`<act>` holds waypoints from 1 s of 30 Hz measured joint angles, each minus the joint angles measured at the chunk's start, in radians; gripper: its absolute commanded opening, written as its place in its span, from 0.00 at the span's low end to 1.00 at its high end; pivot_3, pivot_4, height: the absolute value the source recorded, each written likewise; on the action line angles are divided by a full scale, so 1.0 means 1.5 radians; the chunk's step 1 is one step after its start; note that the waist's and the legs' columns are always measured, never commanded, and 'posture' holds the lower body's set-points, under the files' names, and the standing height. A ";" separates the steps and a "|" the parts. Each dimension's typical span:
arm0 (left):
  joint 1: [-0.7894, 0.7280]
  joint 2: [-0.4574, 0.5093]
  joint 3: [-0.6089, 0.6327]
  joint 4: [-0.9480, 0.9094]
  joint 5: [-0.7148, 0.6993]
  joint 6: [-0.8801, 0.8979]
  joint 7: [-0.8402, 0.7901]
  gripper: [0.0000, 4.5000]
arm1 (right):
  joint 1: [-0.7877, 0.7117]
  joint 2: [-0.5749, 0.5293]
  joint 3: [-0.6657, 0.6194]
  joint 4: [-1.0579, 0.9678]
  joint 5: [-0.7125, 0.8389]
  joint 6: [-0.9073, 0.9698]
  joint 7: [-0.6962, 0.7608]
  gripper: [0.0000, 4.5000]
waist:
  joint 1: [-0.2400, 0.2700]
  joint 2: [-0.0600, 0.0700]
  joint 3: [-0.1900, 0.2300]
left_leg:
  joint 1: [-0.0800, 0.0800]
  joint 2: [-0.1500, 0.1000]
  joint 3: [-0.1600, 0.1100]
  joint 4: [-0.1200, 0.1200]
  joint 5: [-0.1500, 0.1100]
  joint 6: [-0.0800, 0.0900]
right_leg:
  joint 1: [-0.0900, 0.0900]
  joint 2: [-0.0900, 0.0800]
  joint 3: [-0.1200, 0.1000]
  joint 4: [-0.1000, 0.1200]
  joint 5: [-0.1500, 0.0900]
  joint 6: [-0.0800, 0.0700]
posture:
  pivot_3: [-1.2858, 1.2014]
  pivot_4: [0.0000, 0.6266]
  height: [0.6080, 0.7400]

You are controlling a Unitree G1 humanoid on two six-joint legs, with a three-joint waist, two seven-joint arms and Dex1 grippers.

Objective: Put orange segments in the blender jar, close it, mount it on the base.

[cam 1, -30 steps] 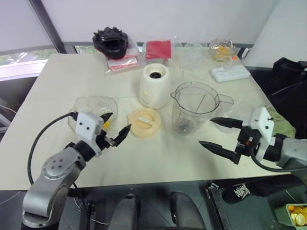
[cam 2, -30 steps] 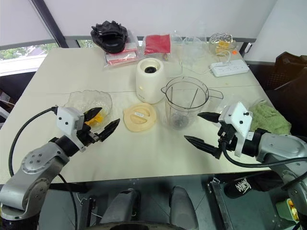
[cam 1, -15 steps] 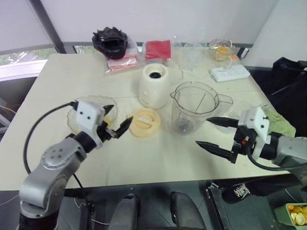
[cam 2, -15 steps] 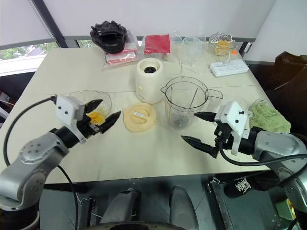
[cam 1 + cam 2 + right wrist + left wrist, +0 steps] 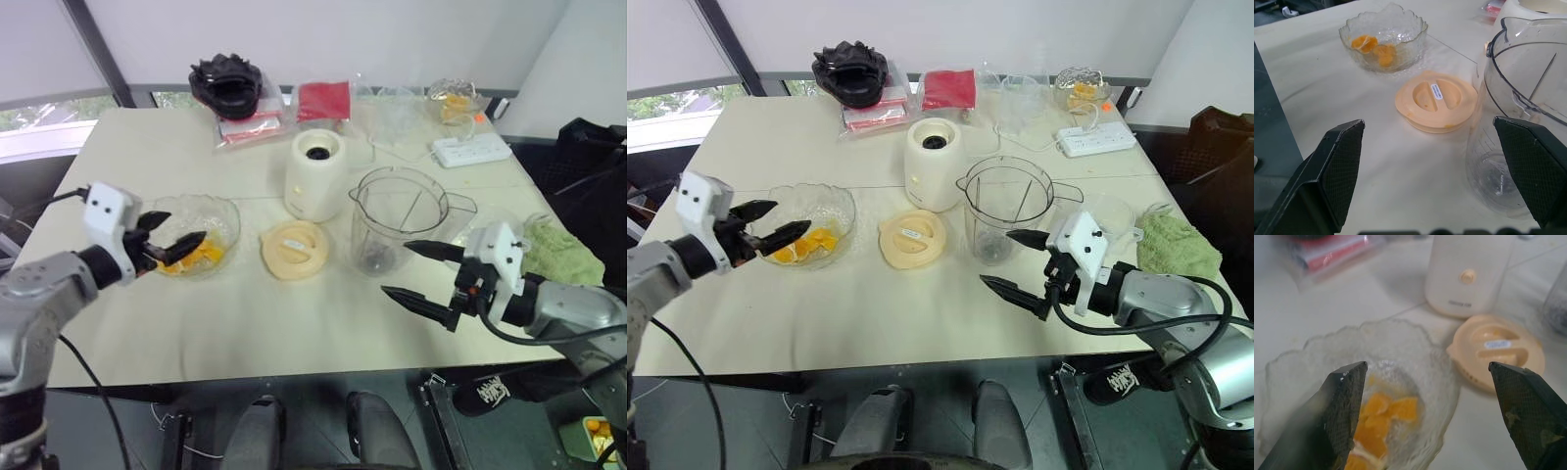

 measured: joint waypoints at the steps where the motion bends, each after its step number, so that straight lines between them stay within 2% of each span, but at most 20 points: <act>1: -0.012 0.017 -0.013 0.023 0.005 -0.002 -0.020 0.92 | 0.001 0.000 0.003 0.000 -0.002 -0.002 -0.003 0.98 | 0.000 0.000 0.000 | 0.000 0.000 0.000 0.000 0.000 0.000 | 0.000 0.000 0.000 0.000 0.000 0.000 | 0.52 0.24 1.00; 5: -0.111 0.087 -0.154 0.164 0.098 -0.069 -0.129 0.92 | -0.005 0.010 0.019 0.001 -0.014 -0.009 -0.009 0.98 | 0.000 0.000 0.000 | 0.000 0.000 0.000 -0.001 0.000 0.000 | -0.001 0.000 0.000 0.000 0.000 0.000 | 0.52 0.24 1.00; 11: -0.288 0.067 -0.301 0.413 0.248 -0.118 -0.174 0.92 | -0.009 0.024 0.036 0.001 -0.030 -0.016 -0.015 0.98 | -0.002 -0.001 0.001 | -0.001 0.001 0.000 -0.001 0.000 0.000 | -0.002 0.001 0.000 0.001 0.002 0.003 | 0.52 0.24 1.00; 20: -0.445 0.012 -0.412 0.658 0.372 -0.274 -0.336 0.92 | -0.030 0.030 0.043 0.011 -0.044 -0.019 -0.016 0.98 | -0.003 -0.001 0.001 | -0.005 0.001 0.001 -0.001 0.000 0.000 | -0.007 0.002 0.000 0.003 0.002 0.003 | 0.52 0.24 1.00; 25: -0.565 -0.033 -0.472 0.838 0.471 -0.359 -0.383 0.92 | -0.034 0.045 0.050 0.016 -0.054 -0.020 -0.022 0.98 | 0.001 -0.001 0.001 | -0.007 0.001 0.000 0.002 0.000 0.000 | -0.007 0.002 0.000 0.003 0.002 0.003 | 0.52 0.24 1.00; 30: -0.630 -0.073 -0.493 0.939 0.535 -0.387 -0.415 0.92 | -0.040 0.045 0.051 0.024 -0.062 -0.028 -0.015 0.98 | -0.001 -0.001 0.001 | -0.009 0.001 0.000 0.003 0.000 0.000 | -0.008 0.002 0.000 0.003 0.002 0.003 | 0.52 0.24 1.00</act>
